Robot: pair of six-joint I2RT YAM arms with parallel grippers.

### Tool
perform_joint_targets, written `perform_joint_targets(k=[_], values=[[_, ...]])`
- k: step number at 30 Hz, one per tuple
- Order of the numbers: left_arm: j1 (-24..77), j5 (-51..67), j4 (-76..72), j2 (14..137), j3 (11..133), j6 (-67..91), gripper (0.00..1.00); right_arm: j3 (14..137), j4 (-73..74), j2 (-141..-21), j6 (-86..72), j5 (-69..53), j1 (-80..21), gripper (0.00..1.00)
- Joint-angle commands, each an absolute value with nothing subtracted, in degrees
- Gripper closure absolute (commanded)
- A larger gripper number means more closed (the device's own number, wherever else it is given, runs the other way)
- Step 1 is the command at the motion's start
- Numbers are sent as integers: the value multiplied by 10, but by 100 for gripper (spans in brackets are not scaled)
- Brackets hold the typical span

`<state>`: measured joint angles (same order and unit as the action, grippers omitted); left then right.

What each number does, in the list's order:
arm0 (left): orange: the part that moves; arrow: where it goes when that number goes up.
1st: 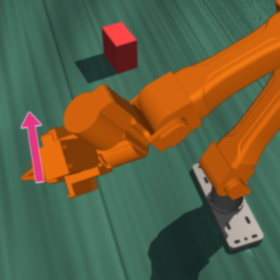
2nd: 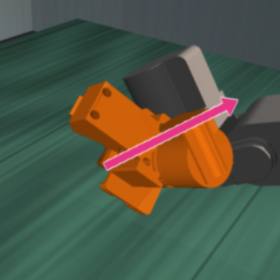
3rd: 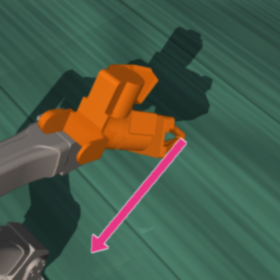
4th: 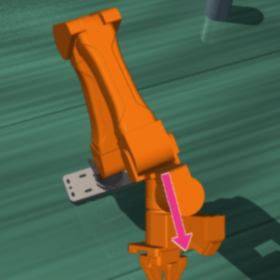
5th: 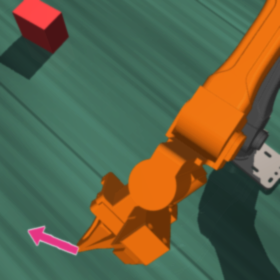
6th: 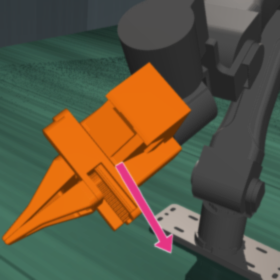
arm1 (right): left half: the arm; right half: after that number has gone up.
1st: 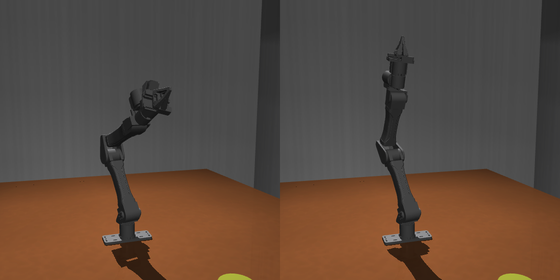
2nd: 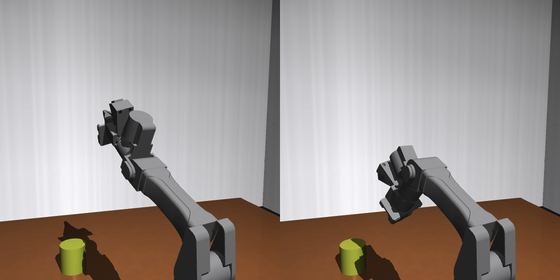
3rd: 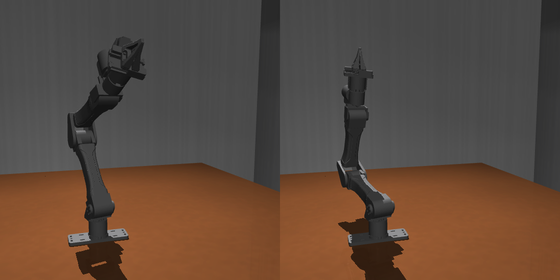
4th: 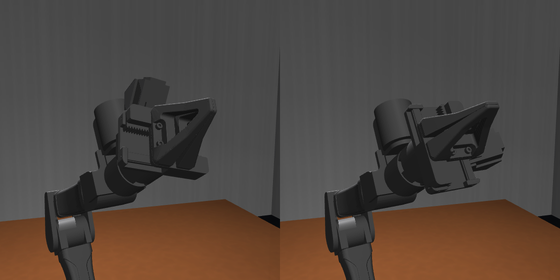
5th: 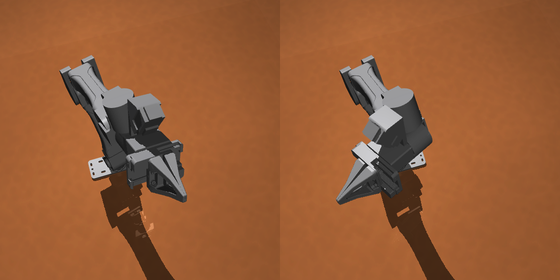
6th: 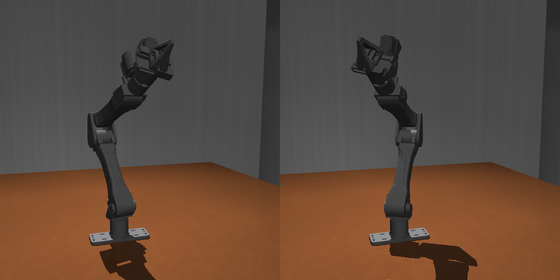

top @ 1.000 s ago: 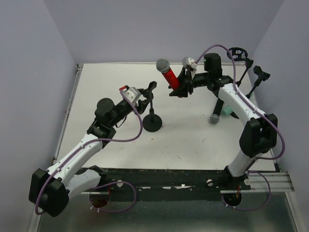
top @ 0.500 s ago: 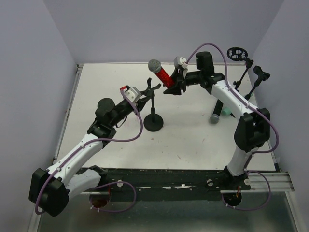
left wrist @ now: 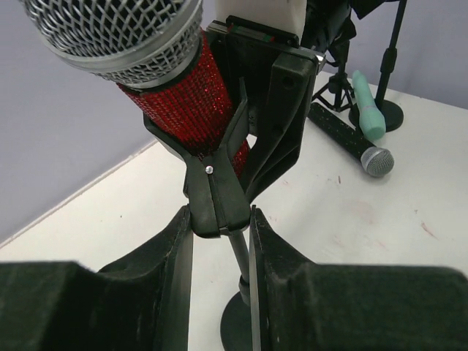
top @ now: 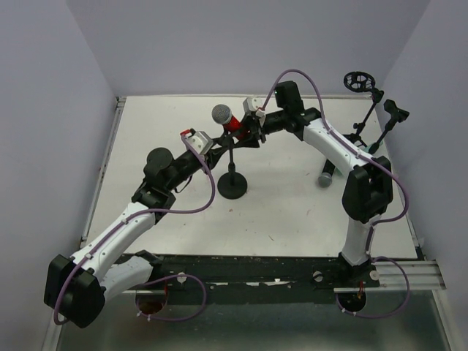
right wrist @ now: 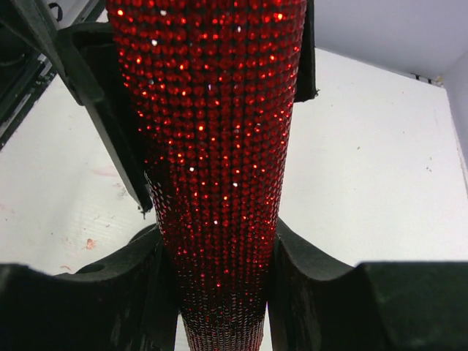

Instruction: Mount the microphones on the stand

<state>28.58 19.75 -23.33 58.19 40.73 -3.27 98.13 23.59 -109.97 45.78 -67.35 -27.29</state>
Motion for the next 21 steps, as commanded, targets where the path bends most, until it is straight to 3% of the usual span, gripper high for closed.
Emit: perform_joint_targets(k=[1,15,19,21], values=[[287,224,-241,581,422,-21,80,966,287,-1093,558,-706,-279,84],[286,240,-225,582,430,-8,75,953,280,-1084,563,-716,-279,83],[286,243,-217,581,434,-3,58,951,275,-1084,554,-717,-279,80],[286,236,-216,576,432,-4,43,951,272,-1084,551,-715,-279,78]])
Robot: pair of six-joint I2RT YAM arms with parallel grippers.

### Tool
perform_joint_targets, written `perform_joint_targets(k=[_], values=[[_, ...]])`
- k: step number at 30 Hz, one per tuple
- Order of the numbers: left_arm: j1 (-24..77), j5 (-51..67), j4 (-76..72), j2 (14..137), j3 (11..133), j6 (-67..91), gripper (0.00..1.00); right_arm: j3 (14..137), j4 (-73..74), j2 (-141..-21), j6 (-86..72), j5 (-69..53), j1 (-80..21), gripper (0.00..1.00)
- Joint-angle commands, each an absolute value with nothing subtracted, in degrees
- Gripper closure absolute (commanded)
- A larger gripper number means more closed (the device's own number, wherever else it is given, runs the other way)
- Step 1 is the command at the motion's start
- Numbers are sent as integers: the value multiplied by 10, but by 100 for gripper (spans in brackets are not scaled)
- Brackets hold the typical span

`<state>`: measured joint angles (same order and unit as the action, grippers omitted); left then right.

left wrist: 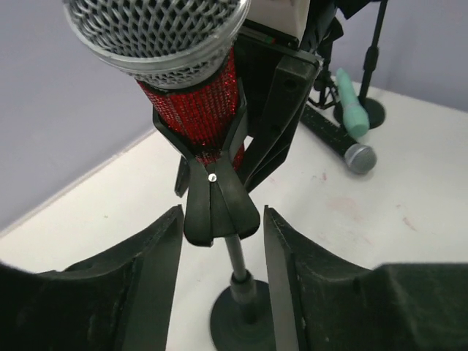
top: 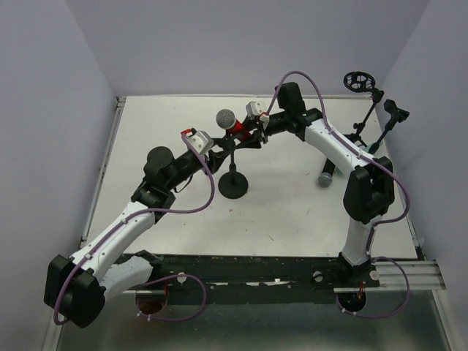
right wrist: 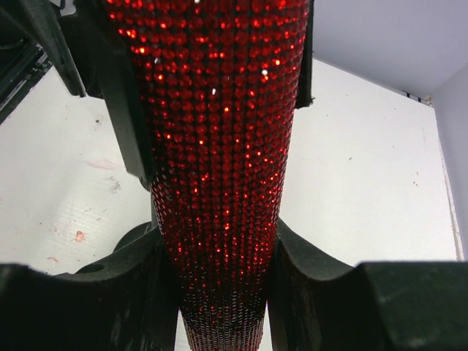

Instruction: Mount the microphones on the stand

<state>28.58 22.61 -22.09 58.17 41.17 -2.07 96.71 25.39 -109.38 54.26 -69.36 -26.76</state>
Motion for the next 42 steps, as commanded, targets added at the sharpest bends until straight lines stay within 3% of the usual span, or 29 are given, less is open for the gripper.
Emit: perform_joint_targets(k=[1,4,9,13,20,24,25,29,39,42], values=[[285,231,-221,573,428,-4,35,950,271,-1082,548,-715,-279,76],[286,221,-234,560,415,15,17,946,257,-1080,530,-712,-279,71],[286,209,-235,531,398,9,4,933,230,-1075,496,-700,-279,50],[286,193,-233,496,371,11,2,920,197,-1065,450,-676,-279,28],[286,148,-287,397,254,73,2,894,116,-1044,327,-641,-272,8],[286,128,-381,372,170,128,2,876,87,-1026,284,-627,-259,5],[286,122,-397,374,152,137,2,873,84,-1020,280,-621,-257,0],[286,105,-439,395,129,166,2,845,71,-992,266,-592,-243,0],[286,122,-474,503,165,182,2,722,76,-864,251,-564,-197,0],[286,169,-497,546,181,156,1,666,63,-810,181,-544,-188,0]])
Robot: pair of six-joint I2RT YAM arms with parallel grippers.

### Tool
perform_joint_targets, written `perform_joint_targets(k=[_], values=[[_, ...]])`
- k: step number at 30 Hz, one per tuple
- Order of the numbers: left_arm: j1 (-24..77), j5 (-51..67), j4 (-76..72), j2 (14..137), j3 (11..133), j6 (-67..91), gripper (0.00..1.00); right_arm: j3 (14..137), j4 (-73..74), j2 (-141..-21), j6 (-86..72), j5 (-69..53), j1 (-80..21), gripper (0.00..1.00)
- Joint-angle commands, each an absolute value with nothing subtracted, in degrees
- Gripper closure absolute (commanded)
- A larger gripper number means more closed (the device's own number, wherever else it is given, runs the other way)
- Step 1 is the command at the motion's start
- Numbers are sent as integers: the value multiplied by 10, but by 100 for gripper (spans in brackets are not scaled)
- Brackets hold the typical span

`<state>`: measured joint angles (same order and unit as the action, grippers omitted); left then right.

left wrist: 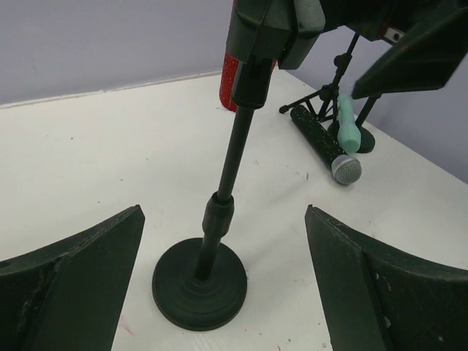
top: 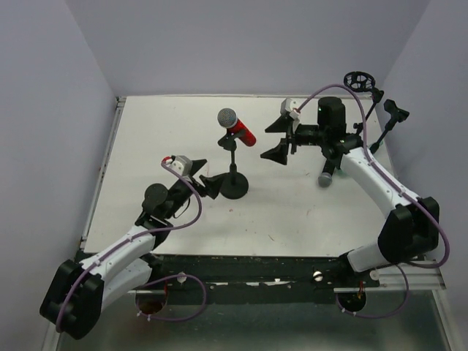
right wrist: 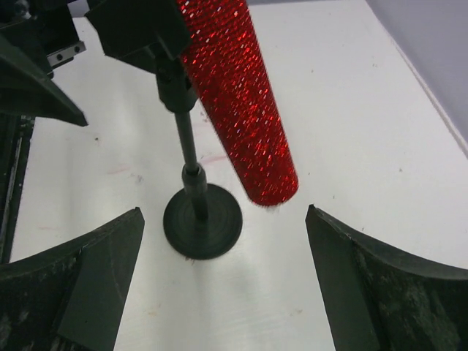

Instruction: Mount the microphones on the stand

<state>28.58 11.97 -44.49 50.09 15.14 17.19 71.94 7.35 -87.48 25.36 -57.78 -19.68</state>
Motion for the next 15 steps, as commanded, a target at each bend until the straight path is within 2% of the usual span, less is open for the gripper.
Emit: perform_joint_targets(k=[1,4,7,11,15], values=[[286,177,-507,560,184,149,2,648,50,-790,131,-549,-185,0],[287,199,-539,597,191,118,2,612,70,-750,129,-611,-175,0],[290,204,-565,637,202,80,5,559,72,-710,171,-615,-169,0],[292,201,-613,689,217,49,10,504,45,-703,177,-605,-140,0],[294,192,-621,730,248,33,18,492,25,-715,156,-647,-118,0]])
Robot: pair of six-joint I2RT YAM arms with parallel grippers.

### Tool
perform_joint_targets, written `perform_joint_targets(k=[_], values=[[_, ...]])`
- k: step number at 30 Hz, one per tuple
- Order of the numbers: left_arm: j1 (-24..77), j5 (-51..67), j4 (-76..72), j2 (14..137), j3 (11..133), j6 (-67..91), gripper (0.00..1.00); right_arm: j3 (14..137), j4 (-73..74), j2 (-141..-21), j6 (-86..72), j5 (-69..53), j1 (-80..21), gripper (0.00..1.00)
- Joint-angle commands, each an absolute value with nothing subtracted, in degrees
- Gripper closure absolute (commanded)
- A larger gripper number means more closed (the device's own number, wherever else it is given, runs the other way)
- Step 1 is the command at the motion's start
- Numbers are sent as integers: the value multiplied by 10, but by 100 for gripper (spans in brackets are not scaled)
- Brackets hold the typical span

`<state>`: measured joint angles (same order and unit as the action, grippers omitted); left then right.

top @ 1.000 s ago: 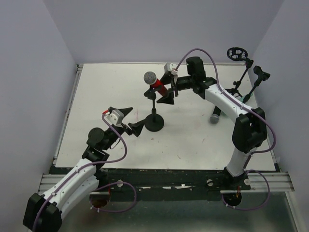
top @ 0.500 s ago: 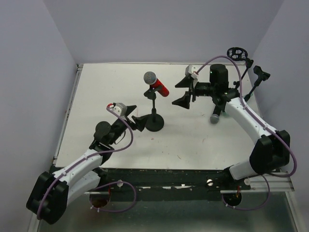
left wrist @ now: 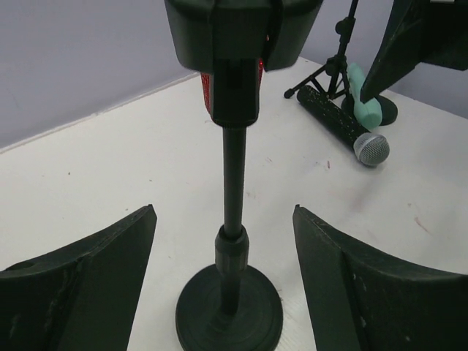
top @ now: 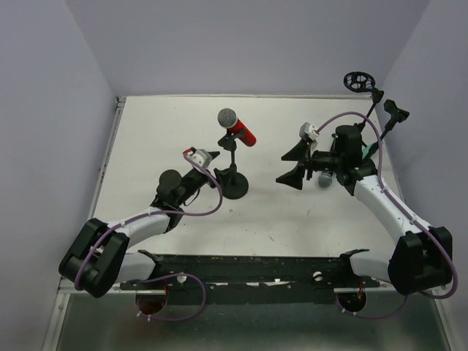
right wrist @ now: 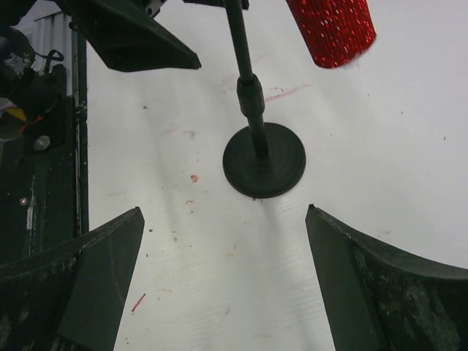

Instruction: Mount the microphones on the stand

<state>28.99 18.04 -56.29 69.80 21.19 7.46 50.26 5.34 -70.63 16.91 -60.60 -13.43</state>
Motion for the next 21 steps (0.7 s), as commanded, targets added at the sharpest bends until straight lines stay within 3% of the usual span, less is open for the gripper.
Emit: perform_joint_targets(k=[1,15,21], values=[[294,186,-628,738,252,33,20,491,25,-715,157,-649,-118,0],[315,166,-650,808,292,37,50,504,66,-719,199,-659,-119,0],[317,151,-676,824,298,40,56,508,75,-722,201,-669,-118,0]])
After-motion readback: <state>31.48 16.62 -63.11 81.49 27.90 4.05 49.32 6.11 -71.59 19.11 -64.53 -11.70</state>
